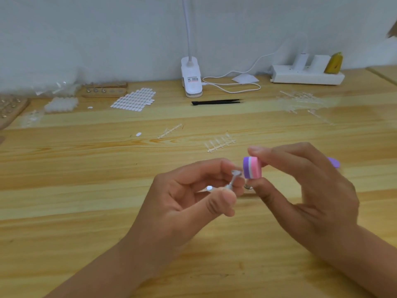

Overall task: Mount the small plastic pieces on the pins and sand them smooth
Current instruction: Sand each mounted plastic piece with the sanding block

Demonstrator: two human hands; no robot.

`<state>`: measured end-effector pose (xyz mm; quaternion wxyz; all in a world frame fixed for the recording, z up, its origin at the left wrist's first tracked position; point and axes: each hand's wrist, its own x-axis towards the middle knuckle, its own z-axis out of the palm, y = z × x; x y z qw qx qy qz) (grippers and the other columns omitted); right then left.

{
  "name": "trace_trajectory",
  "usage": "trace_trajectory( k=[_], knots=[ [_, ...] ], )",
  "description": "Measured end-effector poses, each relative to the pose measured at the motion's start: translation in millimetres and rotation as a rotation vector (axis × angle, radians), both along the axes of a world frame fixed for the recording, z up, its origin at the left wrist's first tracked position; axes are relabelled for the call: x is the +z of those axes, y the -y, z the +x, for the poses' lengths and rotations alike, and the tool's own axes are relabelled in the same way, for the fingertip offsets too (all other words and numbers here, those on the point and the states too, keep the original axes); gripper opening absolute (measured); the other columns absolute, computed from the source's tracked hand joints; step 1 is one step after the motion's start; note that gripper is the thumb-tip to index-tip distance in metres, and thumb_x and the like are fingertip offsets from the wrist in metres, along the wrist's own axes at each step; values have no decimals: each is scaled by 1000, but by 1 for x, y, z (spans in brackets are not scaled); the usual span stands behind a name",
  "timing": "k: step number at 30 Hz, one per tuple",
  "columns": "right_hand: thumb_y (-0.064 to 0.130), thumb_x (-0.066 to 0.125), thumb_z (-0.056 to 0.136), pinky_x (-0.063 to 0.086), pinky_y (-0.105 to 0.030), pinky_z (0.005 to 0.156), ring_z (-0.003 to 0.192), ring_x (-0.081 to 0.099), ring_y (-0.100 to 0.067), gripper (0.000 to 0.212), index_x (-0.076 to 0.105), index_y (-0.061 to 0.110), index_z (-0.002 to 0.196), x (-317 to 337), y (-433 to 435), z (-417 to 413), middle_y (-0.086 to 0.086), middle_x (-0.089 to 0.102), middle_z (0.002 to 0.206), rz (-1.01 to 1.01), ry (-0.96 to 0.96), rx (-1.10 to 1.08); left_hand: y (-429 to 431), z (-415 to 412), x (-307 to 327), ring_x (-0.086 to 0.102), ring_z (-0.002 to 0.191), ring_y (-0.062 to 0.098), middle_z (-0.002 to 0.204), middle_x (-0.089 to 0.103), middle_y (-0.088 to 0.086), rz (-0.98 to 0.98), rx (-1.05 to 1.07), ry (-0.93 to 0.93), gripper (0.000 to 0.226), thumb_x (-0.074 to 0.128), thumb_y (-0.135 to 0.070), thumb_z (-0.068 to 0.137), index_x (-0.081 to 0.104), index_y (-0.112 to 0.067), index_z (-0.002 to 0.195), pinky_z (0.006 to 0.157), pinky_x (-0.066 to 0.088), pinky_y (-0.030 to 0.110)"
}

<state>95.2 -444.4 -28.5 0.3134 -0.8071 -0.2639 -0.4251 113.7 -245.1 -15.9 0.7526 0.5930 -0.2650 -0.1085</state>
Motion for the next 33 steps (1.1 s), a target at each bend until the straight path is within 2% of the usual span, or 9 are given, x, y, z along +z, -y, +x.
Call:
trace_trajectory(
  k=[5, 9, 13, 15, 18, 23, 27, 31, 33],
  knots=[
    [13, 66, 95, 41, -12, 92, 104, 60, 3, 30, 57, 17, 123, 1, 1, -2, 18, 60, 109, 129, -3, 30, 3, 2, -2, 65, 90, 12, 97, 69, -1, -1, -13, -24, 34, 69, -37, 83, 70, -18, 111, 73, 55, 26],
    [8, 65, 95, 45, -16, 96, 109, 62, -7, 33, 54, 12, 126, -4, 1, 3, 6, 62, 110, -17, 17, 36, 5, 3, -5, 65, 89, 11, 99, 69, -1, 2, -53, -52, 36, 70, -42, 83, 69, -19, 111, 77, 54, 24],
    [5, 68, 92, 42, -11, 95, 106, 60, 0, 35, 56, 16, 124, -4, 8, 8, 5, 64, 107, 45, -31, -39, 4, 5, -9, 63, 91, 14, 96, 69, -1, -2, -53, -115, 38, 72, -45, 81, 71, -21, 110, 78, 54, 28],
    [3, 67, 92, 43, -14, 98, 114, 60, -2, 37, 56, 14, 125, -5, 2, 3, 5, 63, 112, 0, 30, 4, 3, 6, -10, 63, 91, 15, 100, 69, 1, 1, -66, -134, 39, 72, -45, 81, 70, -21, 111, 80, 53, 28],
    [-5, 68, 89, 48, -21, 97, 112, 64, -13, 37, 59, 12, 121, -7, 1, 2, -9, 64, 113, -80, 51, 53, 3, 6, -9, 63, 93, 15, 105, 69, 2, -11, -109, -132, 39, 70, -46, 83, 69, -21, 112, 82, 52, 27],
    [-7, 67, 88, 43, -16, 100, 117, 60, -5, 38, 57, 11, 120, -1, 10, 6, -7, 64, 110, -13, 65, -33, 3, 6, -8, 61, 94, 12, 97, 69, -2, -3, -110, -123, 38, 71, -49, 81, 71, -22, 109, 83, 50, 26],
    [-7, 67, 88, 51, -27, 94, 111, 64, -16, 42, 58, 12, 124, -7, 4, -1, -8, 64, 114, -121, 91, 70, 2, 6, -8, 60, 87, 13, 99, 69, 1, 10, -96, -144, 43, 72, -49, 78, 71, -19, 109, 84, 51, 24],
    [-6, 68, 89, 49, -22, 96, 110, 63, -11, 37, 60, 14, 119, -6, 14, 13, -11, 66, 107, -62, 39, -61, 1, 7, -8, 61, 87, 13, 92, 69, 0, 30, -65, -155, 29, 71, -38, 81, 73, -18, 103, 81, 51, 23],
    [-6, 67, 90, 50, -24, 95, 111, 65, -13, 37, 60, 12, 121, -6, 10, 9, -11, 66, 109, -56, 58, -30, 1, 8, -8, 62, 83, 13, 93, 70, -1, 52, -52, -164, 29, 66, -34, 81, 72, -19, 104, 81, 52, 22]
  ],
)
